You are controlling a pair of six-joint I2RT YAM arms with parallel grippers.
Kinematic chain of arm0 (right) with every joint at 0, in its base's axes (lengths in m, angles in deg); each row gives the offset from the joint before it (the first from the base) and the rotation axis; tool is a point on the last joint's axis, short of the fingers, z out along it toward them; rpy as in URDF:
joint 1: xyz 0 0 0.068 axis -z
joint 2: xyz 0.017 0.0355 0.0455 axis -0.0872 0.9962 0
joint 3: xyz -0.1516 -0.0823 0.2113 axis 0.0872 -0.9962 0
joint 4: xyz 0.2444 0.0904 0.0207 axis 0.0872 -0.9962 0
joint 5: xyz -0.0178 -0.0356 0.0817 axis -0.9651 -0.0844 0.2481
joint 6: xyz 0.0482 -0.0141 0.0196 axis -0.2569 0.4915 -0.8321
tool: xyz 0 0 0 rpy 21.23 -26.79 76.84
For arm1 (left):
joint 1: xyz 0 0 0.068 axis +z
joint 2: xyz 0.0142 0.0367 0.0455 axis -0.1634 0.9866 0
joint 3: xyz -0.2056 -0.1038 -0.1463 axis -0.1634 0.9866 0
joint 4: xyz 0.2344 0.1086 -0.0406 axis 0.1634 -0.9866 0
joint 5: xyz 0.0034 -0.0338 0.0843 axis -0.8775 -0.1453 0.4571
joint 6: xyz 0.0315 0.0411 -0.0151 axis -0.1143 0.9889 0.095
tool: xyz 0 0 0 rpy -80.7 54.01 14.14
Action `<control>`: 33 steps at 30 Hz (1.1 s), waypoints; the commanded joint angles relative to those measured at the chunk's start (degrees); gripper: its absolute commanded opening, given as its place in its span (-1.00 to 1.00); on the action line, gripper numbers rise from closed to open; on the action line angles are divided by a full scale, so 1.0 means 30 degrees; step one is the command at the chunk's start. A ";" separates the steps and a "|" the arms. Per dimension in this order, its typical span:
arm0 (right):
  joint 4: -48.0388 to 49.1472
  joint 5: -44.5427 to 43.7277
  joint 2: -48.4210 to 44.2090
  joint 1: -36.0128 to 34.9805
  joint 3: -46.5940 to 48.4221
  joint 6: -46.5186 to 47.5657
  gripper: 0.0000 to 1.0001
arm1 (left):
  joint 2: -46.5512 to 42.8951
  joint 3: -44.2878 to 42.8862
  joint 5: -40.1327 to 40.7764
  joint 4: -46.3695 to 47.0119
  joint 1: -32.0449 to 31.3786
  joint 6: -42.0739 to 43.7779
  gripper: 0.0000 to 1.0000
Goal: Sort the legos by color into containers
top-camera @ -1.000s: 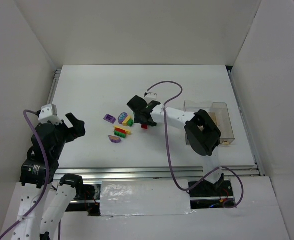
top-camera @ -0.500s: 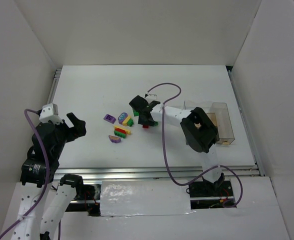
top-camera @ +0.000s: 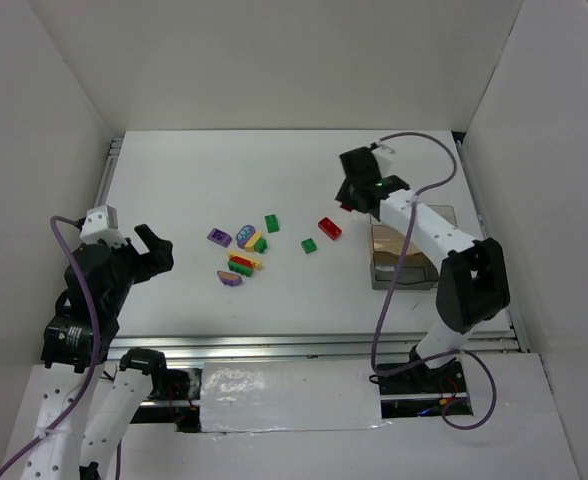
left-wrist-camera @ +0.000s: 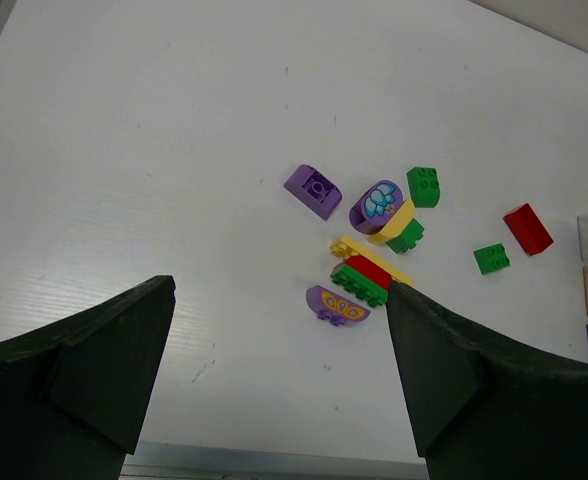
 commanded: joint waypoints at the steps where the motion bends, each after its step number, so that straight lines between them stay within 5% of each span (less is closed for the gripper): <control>1: -0.0220 -0.0548 -0.0435 0.2678 -0.0768 0.0648 -0.62 | -0.0069 0.0047 -0.0302 0.0941 -0.0103 0.0395 0.99; 10: 0.0423 -0.0078 -0.0055 0.7459 -0.1590 0.0443 -0.59 | 0.0106 0.0047 -0.0360 0.0970 -0.0132 0.0425 0.99; 17: 0.0598 0.0243 0.0911 0.8221 -0.1297 0.0502 -0.09 | 0.0224 0.0047 -0.0478 0.0970 -0.0161 0.0483 0.99; 20: 0.0539 0.0272 0.1117 0.8222 -0.1120 0.0473 0.14 | 0.0283 0.0047 -0.0478 0.0999 -0.0161 0.0483 0.99; 25: 0.0509 0.0624 0.0565 0.8047 -0.1090 0.0531 0.84 | 0.0399 0.0047 -0.0565 0.0999 -0.0161 0.0513 0.99; 33: 0.1481 -0.0017 -0.0356 0.2835 -0.0129 0.3401 0.86 | 0.0516 0.0047 -0.0566 0.0999 -0.0161 0.0513 0.99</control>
